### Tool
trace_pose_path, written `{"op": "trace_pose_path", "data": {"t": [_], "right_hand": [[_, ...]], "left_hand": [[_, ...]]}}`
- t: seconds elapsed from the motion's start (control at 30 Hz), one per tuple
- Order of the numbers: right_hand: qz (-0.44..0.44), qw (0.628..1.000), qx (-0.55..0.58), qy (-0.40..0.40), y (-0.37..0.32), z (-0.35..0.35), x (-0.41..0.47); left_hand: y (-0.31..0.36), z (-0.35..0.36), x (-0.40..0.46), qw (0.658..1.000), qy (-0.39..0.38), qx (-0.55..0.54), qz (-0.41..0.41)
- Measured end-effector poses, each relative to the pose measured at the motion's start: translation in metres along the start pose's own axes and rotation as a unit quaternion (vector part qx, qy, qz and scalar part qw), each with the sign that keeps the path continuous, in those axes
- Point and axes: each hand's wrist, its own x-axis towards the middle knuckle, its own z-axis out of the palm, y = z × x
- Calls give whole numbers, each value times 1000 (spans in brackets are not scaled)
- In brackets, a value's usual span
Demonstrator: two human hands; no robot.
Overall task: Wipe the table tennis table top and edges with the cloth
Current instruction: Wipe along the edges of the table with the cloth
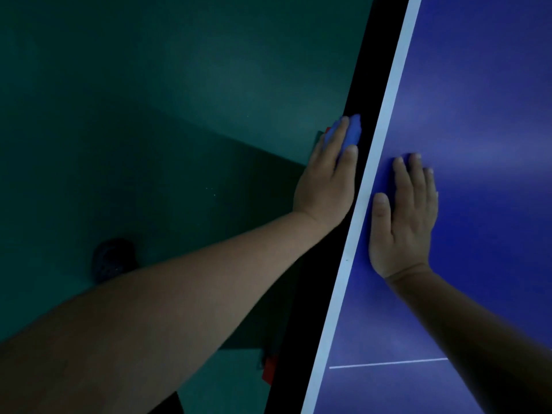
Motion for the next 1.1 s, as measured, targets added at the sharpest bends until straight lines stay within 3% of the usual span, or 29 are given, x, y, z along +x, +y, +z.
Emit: {"op": "trace_pose_path", "data": {"t": [0.27,0.57,0.83,1.1], "right_hand": [[-3,1000,5,5,0,0,-1],[-1,1000,7,-1,0,0,-1],[-3,1000,6,6,0,1,-1],[1,1000,6,1,-1,0,-1]], "left_hand": [[-30,-8,-130,998,-47,23,26],[21,-2,23,997,-2,28,68],[-20,-9,-118,997,-30,-1,69],[9,-8,23,1000,-6,-15,-2]]}}
